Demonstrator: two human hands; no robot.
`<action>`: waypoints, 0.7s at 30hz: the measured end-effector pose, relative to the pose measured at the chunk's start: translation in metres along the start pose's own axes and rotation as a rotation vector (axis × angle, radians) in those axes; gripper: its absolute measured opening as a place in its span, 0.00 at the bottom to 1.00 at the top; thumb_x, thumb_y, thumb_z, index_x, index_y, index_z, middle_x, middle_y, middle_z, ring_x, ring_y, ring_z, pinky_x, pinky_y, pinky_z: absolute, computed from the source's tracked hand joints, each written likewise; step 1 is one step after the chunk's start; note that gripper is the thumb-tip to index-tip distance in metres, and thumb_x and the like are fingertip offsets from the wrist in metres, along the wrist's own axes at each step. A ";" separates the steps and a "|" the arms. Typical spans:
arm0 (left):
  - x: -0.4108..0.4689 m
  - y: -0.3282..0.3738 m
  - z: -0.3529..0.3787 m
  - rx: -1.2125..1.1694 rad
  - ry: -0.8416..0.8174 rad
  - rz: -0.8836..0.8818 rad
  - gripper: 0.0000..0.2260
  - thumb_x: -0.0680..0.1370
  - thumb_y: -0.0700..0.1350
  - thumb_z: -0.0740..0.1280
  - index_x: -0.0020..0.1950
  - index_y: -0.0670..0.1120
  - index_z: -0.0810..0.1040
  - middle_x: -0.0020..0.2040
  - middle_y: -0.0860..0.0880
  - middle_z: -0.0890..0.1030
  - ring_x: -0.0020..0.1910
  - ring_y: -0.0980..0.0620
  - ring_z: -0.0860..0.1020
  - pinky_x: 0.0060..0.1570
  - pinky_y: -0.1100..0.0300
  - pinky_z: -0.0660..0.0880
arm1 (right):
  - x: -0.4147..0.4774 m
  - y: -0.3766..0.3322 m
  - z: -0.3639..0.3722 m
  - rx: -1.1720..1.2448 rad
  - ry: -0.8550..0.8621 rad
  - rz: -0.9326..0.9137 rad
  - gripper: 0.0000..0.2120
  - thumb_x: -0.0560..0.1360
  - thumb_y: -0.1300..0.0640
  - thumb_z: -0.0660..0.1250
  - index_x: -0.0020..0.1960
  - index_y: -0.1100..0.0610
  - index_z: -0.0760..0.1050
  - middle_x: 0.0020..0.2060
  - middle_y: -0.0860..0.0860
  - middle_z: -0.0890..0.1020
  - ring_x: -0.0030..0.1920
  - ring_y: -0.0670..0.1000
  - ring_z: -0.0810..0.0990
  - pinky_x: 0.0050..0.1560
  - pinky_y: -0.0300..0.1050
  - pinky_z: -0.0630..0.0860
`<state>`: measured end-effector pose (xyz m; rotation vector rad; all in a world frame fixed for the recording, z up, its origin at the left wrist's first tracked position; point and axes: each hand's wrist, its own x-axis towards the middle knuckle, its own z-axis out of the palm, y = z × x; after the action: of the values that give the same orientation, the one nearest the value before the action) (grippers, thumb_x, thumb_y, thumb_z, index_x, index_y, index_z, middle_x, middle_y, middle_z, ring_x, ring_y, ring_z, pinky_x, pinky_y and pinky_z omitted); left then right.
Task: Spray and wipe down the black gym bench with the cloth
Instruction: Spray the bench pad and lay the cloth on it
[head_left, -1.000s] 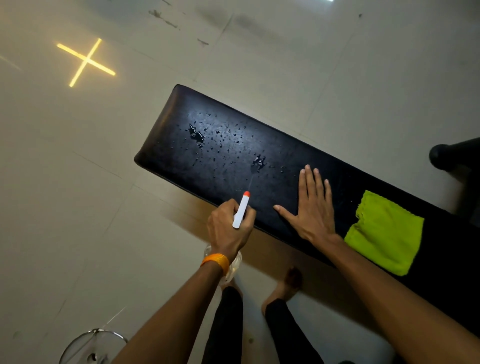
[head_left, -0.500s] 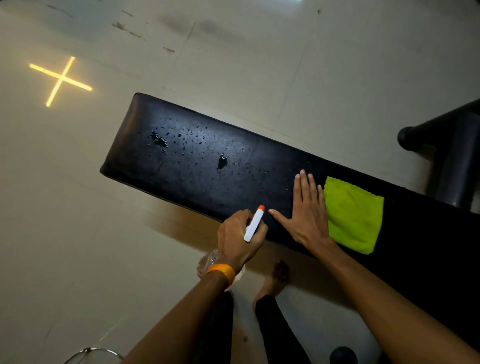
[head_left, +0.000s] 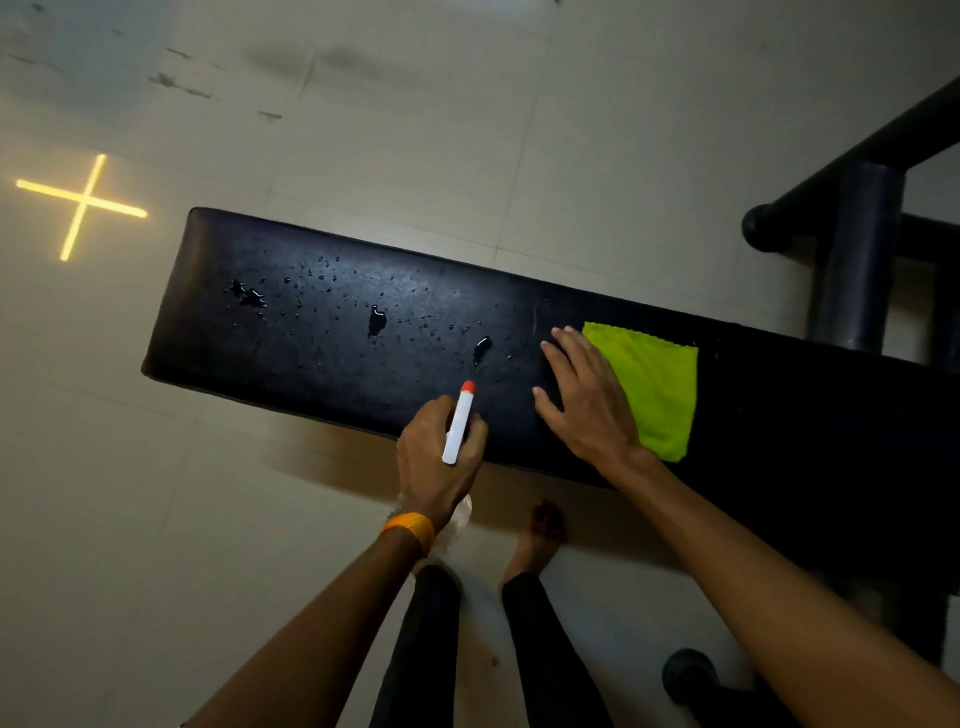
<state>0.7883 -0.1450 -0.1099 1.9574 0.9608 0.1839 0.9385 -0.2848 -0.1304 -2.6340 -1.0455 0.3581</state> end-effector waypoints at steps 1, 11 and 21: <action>0.001 0.007 0.000 -0.020 0.006 0.022 0.12 0.78 0.52 0.64 0.40 0.46 0.75 0.33 0.50 0.75 0.33 0.48 0.75 0.36 0.44 0.75 | -0.003 0.008 -0.005 -0.013 0.060 0.016 0.26 0.77 0.53 0.70 0.72 0.61 0.72 0.72 0.60 0.73 0.74 0.61 0.70 0.73 0.58 0.70; 0.024 0.091 0.020 -0.086 0.005 0.236 0.07 0.79 0.45 0.66 0.47 0.41 0.79 0.39 0.45 0.79 0.37 0.45 0.78 0.41 0.41 0.77 | -0.037 0.065 -0.046 0.242 0.010 1.031 0.29 0.74 0.50 0.74 0.68 0.61 0.68 0.68 0.62 0.70 0.69 0.65 0.69 0.65 0.59 0.71; 0.027 0.133 0.057 -0.112 -0.030 0.326 0.06 0.79 0.43 0.69 0.52 0.41 0.80 0.45 0.46 0.80 0.42 0.50 0.78 0.44 0.53 0.78 | -0.034 0.085 -0.066 0.694 0.063 1.022 0.12 0.71 0.56 0.74 0.46 0.63 0.74 0.43 0.59 0.80 0.47 0.61 0.79 0.38 0.47 0.68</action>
<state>0.9068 -0.2010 -0.0440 1.9963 0.5942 0.3832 0.9897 -0.3791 -0.0951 -2.2507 0.4808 0.6688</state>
